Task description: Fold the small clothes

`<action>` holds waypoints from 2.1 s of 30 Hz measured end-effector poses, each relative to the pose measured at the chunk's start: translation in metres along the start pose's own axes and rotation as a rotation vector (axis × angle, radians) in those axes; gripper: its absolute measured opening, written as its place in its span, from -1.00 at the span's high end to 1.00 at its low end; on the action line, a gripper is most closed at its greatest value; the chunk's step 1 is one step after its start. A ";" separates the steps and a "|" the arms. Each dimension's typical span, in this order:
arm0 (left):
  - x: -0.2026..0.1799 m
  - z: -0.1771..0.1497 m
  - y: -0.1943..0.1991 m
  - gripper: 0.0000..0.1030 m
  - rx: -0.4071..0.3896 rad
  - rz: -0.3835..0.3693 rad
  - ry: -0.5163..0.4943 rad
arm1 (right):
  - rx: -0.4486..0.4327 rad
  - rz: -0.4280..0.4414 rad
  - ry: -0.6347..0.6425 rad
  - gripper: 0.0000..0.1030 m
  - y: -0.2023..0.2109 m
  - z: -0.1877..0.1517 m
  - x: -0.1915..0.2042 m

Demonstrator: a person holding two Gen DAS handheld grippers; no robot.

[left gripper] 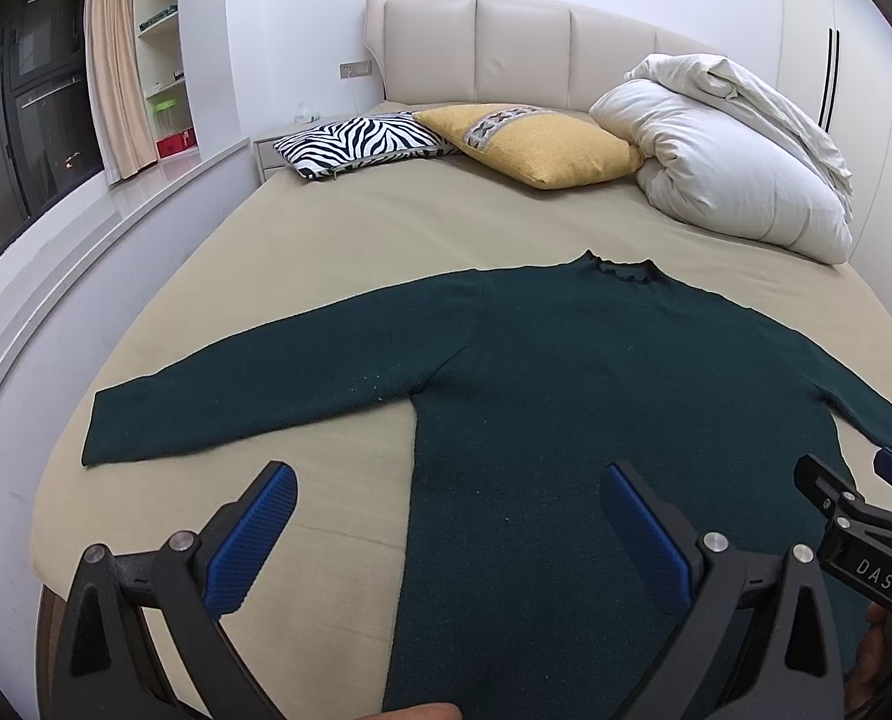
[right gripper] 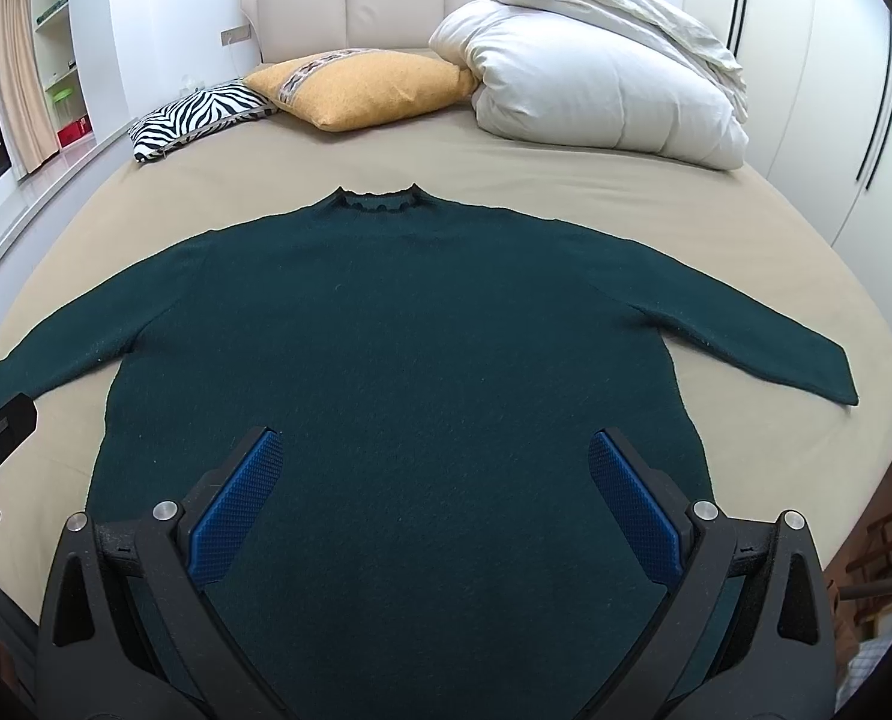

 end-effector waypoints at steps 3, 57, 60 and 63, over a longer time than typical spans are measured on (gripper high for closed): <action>0.000 0.000 0.000 -1.00 0.002 -0.006 0.003 | 0.003 0.000 0.001 -1.00 -0.001 0.000 0.000; 0.137 0.035 -0.051 0.85 -0.056 -0.365 0.570 | -0.132 0.490 -0.360 -0.35 -0.068 0.005 -0.039; 0.036 0.027 -0.054 0.85 -0.030 -0.381 0.287 | -0.123 0.489 -0.415 -0.36 -0.080 -0.004 -0.065; -0.041 0.004 -0.080 0.80 0.026 -0.370 0.076 | -0.101 0.515 -0.454 -0.36 -0.095 -0.010 -0.084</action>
Point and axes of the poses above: each gripper's, at about its wrist camera, not at the fingertips, and y roughly against the way its jaws point, x to its left, z to its top, the point moved 4 cm from there along -y, roughly the way its jaws point, and after that the axes turned 8 degrees about y, right-handed, at the moved point
